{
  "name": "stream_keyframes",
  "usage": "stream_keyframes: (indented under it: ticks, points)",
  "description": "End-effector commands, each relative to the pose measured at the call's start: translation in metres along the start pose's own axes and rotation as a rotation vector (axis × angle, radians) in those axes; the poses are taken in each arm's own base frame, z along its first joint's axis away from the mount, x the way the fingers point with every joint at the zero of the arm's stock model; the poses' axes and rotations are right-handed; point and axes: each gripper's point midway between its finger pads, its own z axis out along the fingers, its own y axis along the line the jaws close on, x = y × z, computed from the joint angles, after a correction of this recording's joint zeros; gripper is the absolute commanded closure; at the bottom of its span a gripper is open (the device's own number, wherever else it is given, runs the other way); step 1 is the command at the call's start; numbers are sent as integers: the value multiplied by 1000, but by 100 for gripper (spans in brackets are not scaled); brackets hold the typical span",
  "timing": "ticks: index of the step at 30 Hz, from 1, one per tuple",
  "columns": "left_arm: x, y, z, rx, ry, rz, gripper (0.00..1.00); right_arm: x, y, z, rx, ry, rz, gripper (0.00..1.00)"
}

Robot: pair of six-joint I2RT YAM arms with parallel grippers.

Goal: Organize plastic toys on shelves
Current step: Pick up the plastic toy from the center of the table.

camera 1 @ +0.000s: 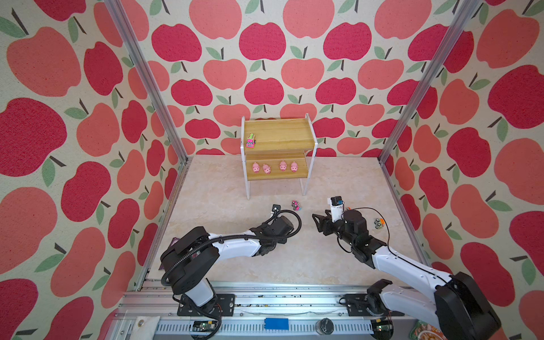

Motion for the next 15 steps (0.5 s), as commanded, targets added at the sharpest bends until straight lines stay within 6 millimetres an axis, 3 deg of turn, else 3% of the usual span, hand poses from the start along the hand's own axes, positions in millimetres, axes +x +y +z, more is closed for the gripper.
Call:
stream_keyframes:
  ticks: [1,7,15]
  points:
    - [2,-3,6,25,-17,44,34,-1,2,-3,-22,-11,-23,29]
    - [11,-3,11,67,-9,64,39,0,2,-3,-22,-9,-33,30]
    - [14,-1,13,75,-7,70,54,0,1,0,-22,-14,-39,30]
